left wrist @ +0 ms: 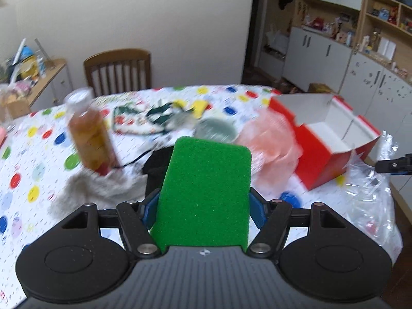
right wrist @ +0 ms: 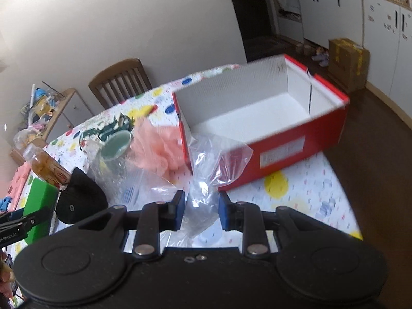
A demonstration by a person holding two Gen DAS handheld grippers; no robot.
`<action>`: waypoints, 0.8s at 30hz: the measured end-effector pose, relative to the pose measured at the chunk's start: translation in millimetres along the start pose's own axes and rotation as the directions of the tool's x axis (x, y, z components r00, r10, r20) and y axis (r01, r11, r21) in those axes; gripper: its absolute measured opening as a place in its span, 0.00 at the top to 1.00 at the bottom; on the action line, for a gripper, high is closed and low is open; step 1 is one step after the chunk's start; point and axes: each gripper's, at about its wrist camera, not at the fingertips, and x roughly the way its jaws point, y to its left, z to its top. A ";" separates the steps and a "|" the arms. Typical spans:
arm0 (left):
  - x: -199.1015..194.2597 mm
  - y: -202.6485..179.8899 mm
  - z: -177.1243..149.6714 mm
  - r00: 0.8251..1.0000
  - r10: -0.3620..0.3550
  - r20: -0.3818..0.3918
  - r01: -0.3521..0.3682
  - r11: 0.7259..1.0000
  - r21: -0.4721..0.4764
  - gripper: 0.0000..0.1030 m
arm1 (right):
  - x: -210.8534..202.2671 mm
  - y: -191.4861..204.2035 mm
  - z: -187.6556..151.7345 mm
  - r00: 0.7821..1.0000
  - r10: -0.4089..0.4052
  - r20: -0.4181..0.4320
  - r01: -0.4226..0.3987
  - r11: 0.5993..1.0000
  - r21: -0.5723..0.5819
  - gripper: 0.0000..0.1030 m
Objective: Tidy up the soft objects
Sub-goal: 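Carry the green sponge and plastic bag over the open shoebox with both tools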
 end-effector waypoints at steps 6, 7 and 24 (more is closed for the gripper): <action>8.8 -36.9 29.1 0.997 -0.063 0.036 0.061 0.997 0.039 0.33 | -3.6 -11.4 41.0 0.999 -0.001 0.032 0.003 0.999 -0.048 0.74; 10.8 -44.1 34.2 0.996 -0.078 0.040 0.076 0.996 0.043 0.33 | -3.8 -14.0 48.3 0.999 0.001 0.041 0.001 0.999 -0.054 0.74; 86.6 -113.4 122.0 0.974 -0.212 -0.077 0.208 0.977 -0.053 0.33 | 31.6 -84.7 149.1 0.994 -0.034 0.108 0.045 0.993 -0.107 0.74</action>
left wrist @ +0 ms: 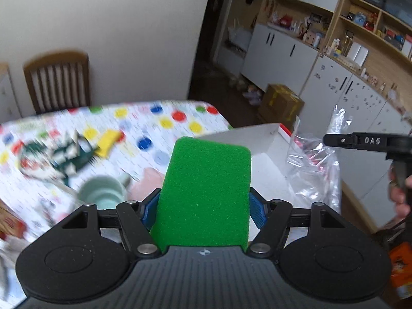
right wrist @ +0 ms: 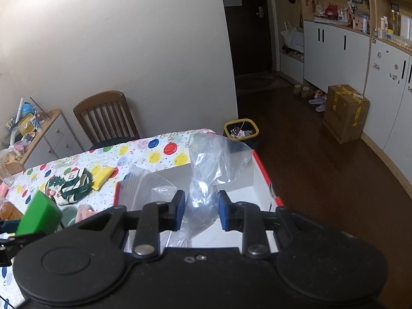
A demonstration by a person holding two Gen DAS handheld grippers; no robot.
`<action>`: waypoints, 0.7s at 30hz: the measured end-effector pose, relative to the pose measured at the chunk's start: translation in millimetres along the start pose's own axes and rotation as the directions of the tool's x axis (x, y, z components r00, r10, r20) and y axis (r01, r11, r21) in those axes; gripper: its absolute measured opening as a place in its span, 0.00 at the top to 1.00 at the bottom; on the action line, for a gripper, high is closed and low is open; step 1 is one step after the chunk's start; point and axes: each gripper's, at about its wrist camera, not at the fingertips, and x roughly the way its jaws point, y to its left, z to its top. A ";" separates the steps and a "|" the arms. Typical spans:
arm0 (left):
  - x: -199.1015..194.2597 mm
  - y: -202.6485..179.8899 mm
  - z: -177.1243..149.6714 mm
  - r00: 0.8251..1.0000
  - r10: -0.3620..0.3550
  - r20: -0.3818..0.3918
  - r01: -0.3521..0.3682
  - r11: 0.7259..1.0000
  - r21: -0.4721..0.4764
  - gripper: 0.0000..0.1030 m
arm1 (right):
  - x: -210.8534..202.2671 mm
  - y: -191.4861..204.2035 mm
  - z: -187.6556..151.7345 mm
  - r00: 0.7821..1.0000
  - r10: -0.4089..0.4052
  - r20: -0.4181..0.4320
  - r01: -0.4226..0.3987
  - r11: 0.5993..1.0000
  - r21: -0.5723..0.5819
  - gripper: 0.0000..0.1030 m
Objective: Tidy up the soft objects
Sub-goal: 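Carry the green sponge and plastic bag over the open shoebox with both tools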
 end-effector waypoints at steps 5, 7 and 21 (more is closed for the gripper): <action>-0.2 26.7 11.3 0.997 -0.078 -0.026 0.072 0.983 -0.167 0.33 | 12.6 -13.7 3.0 1.000 0.022 -0.016 -0.022 1.000 -0.006 0.74; -13.6 35.1 19.0 0.995 -0.097 -0.011 0.092 0.976 -0.196 0.33 | 16.4 -17.3 5.3 0.999 0.031 -0.018 -0.031 0.999 -0.008 0.74; -103.0 93.9 20.9 0.984 -0.175 0.042 0.179 0.919 -0.351 0.33 | 30.2 -36.9 7.7 0.995 0.099 -0.017 -0.100 0.995 -0.007 0.74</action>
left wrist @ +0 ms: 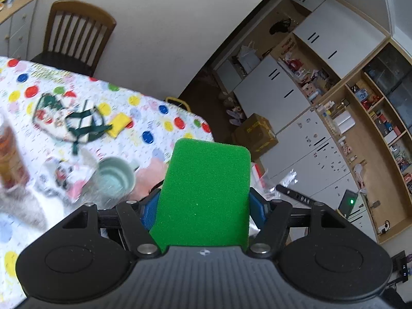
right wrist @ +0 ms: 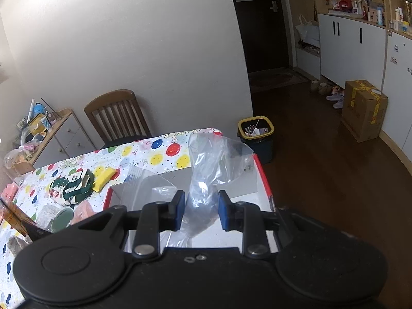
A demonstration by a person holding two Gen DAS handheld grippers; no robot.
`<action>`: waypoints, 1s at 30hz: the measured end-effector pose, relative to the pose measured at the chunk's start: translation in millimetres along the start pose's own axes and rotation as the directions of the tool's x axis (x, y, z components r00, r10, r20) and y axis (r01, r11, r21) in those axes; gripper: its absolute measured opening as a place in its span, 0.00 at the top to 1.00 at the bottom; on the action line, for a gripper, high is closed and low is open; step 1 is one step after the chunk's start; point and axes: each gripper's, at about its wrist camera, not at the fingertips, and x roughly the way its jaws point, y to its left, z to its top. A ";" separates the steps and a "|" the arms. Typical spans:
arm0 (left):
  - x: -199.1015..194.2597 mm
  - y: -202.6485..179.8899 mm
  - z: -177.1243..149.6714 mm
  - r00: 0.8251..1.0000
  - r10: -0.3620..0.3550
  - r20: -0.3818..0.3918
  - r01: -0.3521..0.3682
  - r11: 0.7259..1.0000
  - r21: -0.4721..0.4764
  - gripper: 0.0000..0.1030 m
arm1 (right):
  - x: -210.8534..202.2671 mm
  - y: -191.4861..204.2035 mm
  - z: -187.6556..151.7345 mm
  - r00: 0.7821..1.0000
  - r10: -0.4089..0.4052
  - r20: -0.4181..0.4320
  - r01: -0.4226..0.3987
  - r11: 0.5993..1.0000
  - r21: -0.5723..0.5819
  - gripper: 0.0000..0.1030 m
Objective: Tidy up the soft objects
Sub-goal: 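Carry the green sponge and plastic bag over the open shoebox with both tools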
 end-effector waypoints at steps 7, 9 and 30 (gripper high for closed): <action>-37.4 7.7 -24.1 1.000 -0.018 0.000 0.017 0.997 0.071 0.33 | 2.9 6.8 3.2 0.999 0.046 -0.004 -0.046 0.999 -0.020 0.74; -40.8 9.1 -37.1 1.000 0.007 -0.023 -0.005 0.995 0.103 0.33 | 0.7 13.8 3.6 0.997 0.082 -0.003 -0.082 0.996 -0.026 0.74; -14.3 97.4 -201.1 0.963 0.210 -0.168 -0.135 0.917 0.375 0.33 | -16.8 201.3 -97.4 0.898 0.338 -0.283 -0.432 0.802 -0.413 0.74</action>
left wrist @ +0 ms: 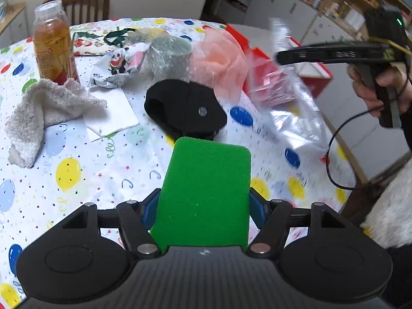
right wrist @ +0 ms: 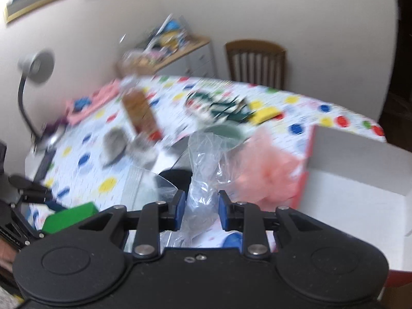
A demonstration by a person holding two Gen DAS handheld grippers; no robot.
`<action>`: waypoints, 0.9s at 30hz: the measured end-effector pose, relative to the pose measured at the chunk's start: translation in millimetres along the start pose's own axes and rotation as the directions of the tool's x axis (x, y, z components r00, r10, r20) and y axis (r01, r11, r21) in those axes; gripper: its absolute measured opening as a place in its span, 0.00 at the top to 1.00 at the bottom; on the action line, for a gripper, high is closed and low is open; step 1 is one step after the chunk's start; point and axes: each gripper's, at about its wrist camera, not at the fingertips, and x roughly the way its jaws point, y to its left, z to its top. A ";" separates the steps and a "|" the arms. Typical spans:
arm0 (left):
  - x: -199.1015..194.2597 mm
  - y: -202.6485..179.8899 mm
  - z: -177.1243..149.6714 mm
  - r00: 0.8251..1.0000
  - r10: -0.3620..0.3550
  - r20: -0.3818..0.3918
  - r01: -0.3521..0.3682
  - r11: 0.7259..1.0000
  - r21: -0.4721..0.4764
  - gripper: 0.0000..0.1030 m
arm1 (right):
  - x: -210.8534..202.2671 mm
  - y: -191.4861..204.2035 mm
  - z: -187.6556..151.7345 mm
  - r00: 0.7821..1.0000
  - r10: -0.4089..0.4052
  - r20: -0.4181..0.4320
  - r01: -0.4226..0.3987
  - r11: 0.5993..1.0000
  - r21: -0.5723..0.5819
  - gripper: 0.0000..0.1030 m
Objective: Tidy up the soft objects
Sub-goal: 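Carry the green sponge and plastic bag over the open shoebox with both tools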
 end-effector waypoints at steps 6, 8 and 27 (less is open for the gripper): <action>14.3 7.6 -27.0 0.999 -0.024 0.027 0.023 0.999 0.044 0.33 | 57.7 54.8 -21.3 0.996 -0.049 -0.079 0.038 0.991 -0.132 0.74; 18.4 11.2 -32.6 0.999 -0.028 0.028 0.027 0.998 0.051 0.33 | 78.0 62.7 -28.2 0.989 -0.082 -0.120 0.062 0.986 -0.155 0.74; -21.8 41.4 -65.7 0.996 -0.014 0.083 0.012 1.000 0.020 0.34 | 116.7 80.6 -44.8 0.948 -0.237 -0.213 0.211 0.968 -0.136 0.76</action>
